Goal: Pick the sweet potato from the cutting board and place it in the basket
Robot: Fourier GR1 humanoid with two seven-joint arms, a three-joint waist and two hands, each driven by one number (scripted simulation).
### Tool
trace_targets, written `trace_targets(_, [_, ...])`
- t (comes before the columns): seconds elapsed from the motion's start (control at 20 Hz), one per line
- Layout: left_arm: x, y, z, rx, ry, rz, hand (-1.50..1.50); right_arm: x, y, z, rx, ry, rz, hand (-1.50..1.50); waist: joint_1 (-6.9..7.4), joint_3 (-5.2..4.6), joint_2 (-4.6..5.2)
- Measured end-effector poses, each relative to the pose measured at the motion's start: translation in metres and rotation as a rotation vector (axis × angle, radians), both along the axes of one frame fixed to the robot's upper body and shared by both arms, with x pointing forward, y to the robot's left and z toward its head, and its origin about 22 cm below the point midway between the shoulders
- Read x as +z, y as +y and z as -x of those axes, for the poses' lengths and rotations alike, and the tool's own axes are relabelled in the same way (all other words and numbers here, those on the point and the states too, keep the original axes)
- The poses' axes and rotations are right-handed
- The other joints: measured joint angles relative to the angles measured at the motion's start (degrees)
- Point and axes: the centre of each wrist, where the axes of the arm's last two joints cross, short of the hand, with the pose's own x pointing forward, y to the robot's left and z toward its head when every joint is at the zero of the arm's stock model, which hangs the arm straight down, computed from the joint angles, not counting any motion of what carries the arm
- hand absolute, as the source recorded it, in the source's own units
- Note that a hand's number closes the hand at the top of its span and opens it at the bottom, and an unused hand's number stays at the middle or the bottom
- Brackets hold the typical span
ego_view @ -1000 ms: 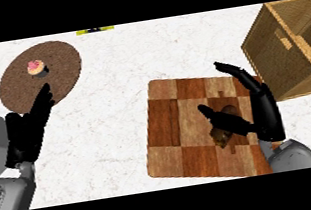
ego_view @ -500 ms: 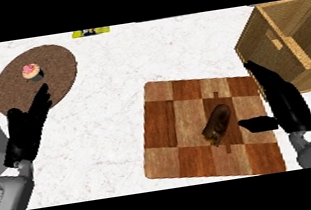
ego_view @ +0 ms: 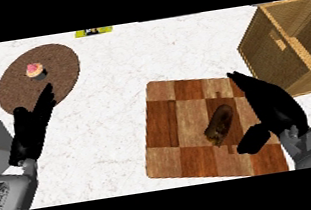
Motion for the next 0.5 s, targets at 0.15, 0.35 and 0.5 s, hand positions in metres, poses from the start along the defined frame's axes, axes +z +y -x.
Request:
trace_targets(0.15, [-0.001, -0.006, 0.000, 0.004, -0.002, 0.008, 0.00, 0.034, 0.018, 0.011, 0.008, 0.025, -0.012, -1.50, 0.06, 0.21, 0.16])
trace_targets(0.35, [-0.002, -0.007, -0.001, -0.003, -0.003, 0.004, 0.00, 0.063, 0.031, 0.025, 0.027, -0.004, -0.042, -1.50, 0.36, 0.38, 0.42])
trace_targets(0.5, [0.003, -0.006, -0.004, -0.011, -0.009, 0.007, 0.00, 0.073, 0.035, 0.028, 0.025, -0.041, -0.037, -1.50, 0.60, 0.46, 0.57])
